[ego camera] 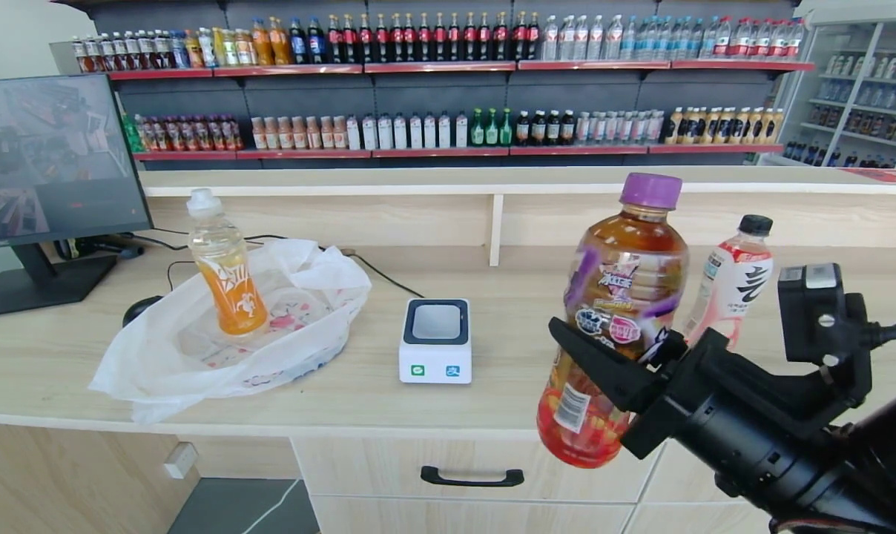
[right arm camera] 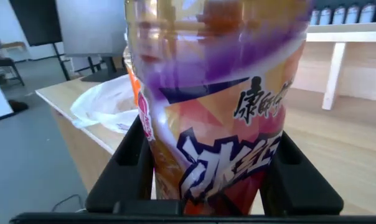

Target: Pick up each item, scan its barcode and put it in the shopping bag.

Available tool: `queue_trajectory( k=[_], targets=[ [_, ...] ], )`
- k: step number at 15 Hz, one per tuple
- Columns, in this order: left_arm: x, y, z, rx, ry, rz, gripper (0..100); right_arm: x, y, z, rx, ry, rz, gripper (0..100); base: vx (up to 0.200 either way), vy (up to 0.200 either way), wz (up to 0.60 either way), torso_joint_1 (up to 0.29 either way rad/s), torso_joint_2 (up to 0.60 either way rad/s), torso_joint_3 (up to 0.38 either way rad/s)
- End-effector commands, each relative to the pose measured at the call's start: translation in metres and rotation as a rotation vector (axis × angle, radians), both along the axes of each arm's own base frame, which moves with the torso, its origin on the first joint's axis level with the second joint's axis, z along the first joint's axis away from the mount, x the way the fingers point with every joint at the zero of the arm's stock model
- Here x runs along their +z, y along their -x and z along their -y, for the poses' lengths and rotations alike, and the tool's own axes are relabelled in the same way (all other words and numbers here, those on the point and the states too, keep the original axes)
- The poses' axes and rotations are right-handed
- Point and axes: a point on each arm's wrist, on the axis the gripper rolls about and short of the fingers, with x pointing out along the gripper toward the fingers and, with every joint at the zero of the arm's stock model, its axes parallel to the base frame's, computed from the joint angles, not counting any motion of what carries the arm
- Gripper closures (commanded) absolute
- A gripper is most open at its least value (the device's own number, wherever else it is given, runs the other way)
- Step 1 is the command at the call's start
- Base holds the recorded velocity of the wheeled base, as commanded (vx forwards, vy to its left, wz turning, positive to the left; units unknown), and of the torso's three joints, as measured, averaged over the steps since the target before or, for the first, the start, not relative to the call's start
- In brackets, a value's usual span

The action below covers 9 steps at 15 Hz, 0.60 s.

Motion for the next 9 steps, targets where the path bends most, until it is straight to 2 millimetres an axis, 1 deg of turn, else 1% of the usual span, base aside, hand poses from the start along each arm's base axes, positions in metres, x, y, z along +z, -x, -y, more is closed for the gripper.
queue_trajectory(
  k=[1, 4, 6, 7, 9],
  targets=[
    [0.000, 0.000, 0.000, 0.000, 0.001, -0.001, 0, 0.003, 0.004, -0.007, 0.069, -0.016, 0.002, 100, 0.000, 0.000, 0.00, 0.000, 0.00, 0.000],
    [0.000, 0.000, 0.000, 0.000, 0.001, 0.000, 0, 0.012, 0.003, -0.011, 0.137, -0.092, -0.017, 100, 0.000, 0.000, 0.00, 0.000, 0.00, 0.000],
    [0.000, 0.000, 0.000, 0.001, -0.001, 0.000, 0, 0.024, 0.002, -0.016, 0.190, -0.200, -0.059, 100, 0.000, 0.000, 0.00, 0.000, 0.00, 0.000],
    [0.000, 0.000, 0.000, 0.000, 0.001, 0.000, 0, 0.035, 0.004, -0.022, 0.234, -0.264, -0.066, 100, 0.000, 0.000, 0.00, 0.000, 0.00, 0.000],
    [0.000, 0.000, 0.000, 0.000, 0.001, 0.000, 0, 0.041, 0.007, -0.024, 0.287, -0.321, -0.099, 100, 0.000, 0.000, 0.00, 0.000, 0.00, 0.000]
  ],
)
